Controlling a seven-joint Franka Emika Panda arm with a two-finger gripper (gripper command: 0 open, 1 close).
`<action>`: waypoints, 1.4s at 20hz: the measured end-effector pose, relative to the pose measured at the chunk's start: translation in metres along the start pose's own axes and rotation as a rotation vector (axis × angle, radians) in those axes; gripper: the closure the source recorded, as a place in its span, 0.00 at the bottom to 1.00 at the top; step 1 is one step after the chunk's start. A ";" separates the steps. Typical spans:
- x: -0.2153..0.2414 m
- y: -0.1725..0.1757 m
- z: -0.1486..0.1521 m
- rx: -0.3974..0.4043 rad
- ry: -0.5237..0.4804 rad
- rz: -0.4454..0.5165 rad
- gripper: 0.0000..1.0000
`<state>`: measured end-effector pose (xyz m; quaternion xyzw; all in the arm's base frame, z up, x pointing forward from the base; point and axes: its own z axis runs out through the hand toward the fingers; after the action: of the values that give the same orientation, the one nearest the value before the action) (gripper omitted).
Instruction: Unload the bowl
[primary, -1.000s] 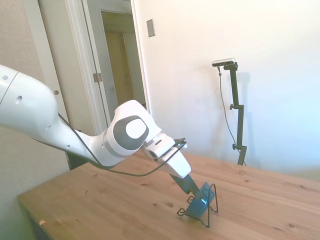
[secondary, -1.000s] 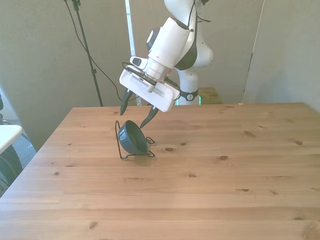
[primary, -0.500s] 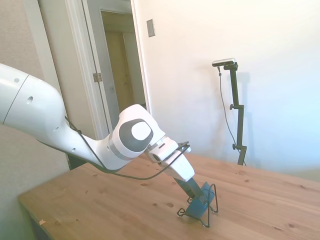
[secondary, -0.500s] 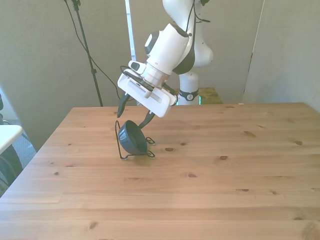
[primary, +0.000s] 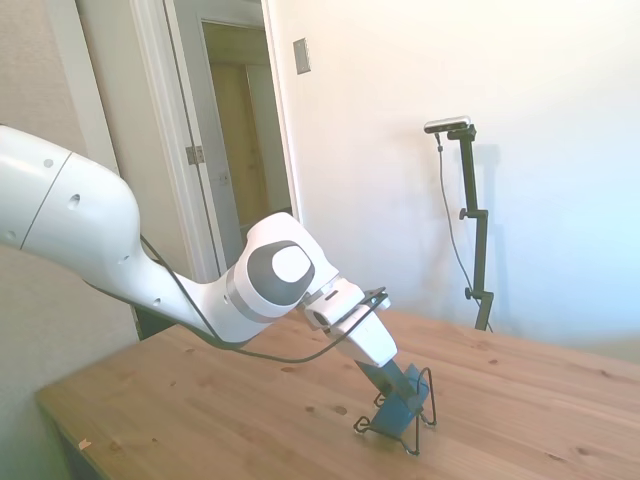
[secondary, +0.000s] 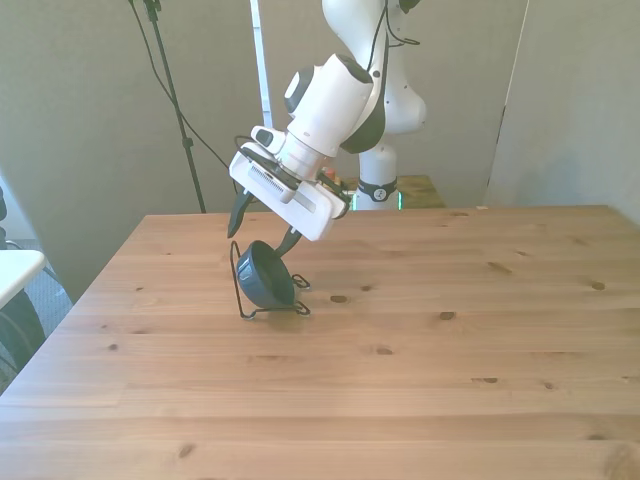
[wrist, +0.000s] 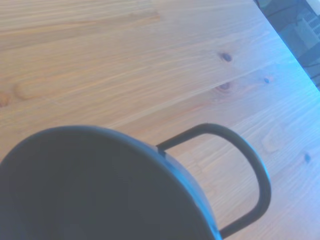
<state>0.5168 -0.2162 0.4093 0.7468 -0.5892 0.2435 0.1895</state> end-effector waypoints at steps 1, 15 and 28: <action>0.000 -0.001 0.000 0.000 0.000 -0.001 1.00; -0.003 -0.002 -0.001 -0.007 0.000 -0.006 1.00; -0.003 -0.002 -0.002 -0.010 0.001 -0.007 1.00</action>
<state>0.5184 -0.2125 0.4093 0.7476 -0.5878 0.2402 0.1945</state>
